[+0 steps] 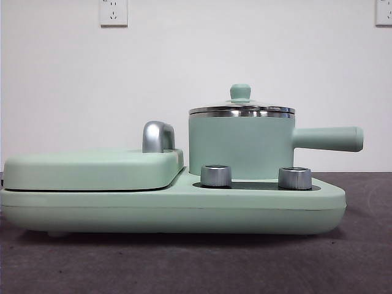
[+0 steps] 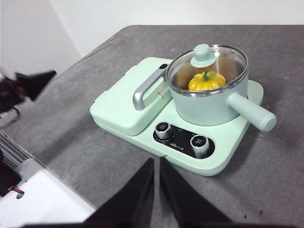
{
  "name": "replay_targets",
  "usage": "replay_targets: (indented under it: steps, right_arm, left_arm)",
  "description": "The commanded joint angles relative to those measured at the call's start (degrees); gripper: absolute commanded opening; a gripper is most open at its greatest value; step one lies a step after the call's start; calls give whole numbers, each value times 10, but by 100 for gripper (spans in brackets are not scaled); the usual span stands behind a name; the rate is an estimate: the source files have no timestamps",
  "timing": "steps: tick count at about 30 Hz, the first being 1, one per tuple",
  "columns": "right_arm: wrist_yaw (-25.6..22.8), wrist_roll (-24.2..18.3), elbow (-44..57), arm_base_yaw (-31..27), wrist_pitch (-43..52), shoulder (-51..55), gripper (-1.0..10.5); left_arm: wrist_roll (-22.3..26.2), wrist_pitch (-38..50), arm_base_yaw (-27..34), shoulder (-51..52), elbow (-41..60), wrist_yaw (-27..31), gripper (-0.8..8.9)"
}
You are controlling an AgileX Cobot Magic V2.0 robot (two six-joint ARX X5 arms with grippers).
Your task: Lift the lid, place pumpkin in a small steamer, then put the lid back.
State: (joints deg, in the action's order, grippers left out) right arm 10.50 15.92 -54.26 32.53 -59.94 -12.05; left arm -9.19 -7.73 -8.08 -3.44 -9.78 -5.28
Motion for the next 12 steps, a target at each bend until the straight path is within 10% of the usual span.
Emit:
replay_targets:
  steps: [1,12]
  right_arm:
    - [0,-1,-5,3,4,-1,16]
    - [0,-1,-5,3,4,-1,16]
  left_arm:
    - [-38,22,11,16,47,31,20]
    - [29,-16,27,33,90,57,20]
